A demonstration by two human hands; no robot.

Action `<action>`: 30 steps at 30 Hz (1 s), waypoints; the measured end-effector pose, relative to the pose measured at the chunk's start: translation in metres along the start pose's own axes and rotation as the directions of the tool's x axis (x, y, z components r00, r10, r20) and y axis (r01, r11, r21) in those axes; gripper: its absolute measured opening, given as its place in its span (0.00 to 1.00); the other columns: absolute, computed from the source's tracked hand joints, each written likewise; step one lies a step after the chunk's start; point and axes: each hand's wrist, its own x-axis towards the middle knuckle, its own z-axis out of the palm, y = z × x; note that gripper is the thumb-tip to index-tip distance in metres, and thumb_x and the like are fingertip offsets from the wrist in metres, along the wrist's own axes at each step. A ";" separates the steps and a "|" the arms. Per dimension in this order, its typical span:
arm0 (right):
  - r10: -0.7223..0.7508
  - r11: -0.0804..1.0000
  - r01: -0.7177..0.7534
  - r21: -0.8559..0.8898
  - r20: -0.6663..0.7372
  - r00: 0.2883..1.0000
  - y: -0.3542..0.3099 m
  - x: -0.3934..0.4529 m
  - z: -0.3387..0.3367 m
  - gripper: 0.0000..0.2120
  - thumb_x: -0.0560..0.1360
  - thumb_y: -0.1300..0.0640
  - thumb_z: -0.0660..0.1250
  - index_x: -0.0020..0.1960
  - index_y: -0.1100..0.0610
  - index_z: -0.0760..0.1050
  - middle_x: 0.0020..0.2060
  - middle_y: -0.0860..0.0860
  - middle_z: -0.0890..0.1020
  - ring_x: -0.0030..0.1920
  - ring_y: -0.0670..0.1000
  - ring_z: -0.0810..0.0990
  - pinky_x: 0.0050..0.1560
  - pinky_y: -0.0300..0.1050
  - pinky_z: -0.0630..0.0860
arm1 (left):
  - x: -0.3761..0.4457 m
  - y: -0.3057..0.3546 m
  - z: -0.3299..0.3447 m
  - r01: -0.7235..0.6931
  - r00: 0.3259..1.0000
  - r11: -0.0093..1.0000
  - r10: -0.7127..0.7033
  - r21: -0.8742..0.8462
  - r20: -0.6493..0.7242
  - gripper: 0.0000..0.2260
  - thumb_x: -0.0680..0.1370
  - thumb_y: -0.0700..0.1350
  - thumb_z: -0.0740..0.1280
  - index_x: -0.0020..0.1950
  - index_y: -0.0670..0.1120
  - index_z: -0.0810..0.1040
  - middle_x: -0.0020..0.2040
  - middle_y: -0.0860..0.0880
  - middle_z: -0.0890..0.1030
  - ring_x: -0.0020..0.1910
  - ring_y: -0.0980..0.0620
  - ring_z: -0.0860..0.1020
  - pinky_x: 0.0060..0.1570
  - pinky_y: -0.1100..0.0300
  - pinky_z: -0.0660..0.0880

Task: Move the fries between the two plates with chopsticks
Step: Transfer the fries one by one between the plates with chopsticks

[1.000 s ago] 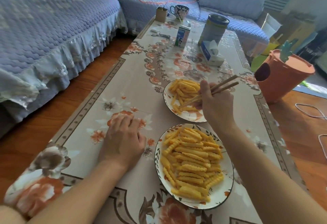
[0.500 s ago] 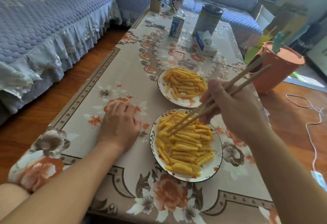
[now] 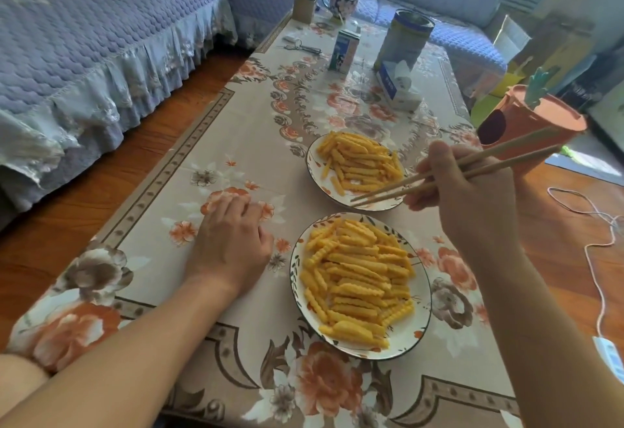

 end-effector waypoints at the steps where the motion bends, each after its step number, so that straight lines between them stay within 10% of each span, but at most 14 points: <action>1: 0.001 0.999 -0.001 -0.034 -0.022 1.000 0.007 0.007 0.004 0.15 0.83 0.54 0.65 0.45 0.63 0.81 0.29 0.57 0.83 0.28 0.54 0.84 0.32 0.45 0.83 | 0.000 0.000 0.000 -0.002 1.000 1.000 0.002 -0.003 -0.008 0.23 0.76 0.50 0.55 0.66 0.44 0.78 0.64 0.43 0.78 0.67 0.42 0.72 0.71 0.46 0.67; 14: 0.005 0.986 -0.022 -0.166 -0.101 0.995 0.044 0.046 0.060 0.14 0.83 0.50 0.66 0.39 0.51 0.79 0.29 0.54 0.84 0.28 0.52 0.85 0.37 0.55 0.85 | 0.002 -0.003 0.005 -0.011 1.000 1.000 0.010 -0.004 -0.029 0.22 0.75 0.49 0.57 0.66 0.44 0.79 0.64 0.42 0.79 0.68 0.42 0.73 0.74 0.45 0.66; 30: 0.105 0.994 -0.106 -0.002 -0.135 0.985 0.025 0.026 0.040 0.17 0.84 0.51 0.63 0.42 0.60 0.80 0.30 0.57 0.84 0.28 0.56 0.85 0.36 0.57 0.85 | 0.004 -0.003 0.008 -0.014 0.999 1.000 0.013 -0.013 -0.037 0.22 0.75 0.49 0.57 0.66 0.45 0.78 0.65 0.43 0.78 0.69 0.43 0.72 0.72 0.46 0.66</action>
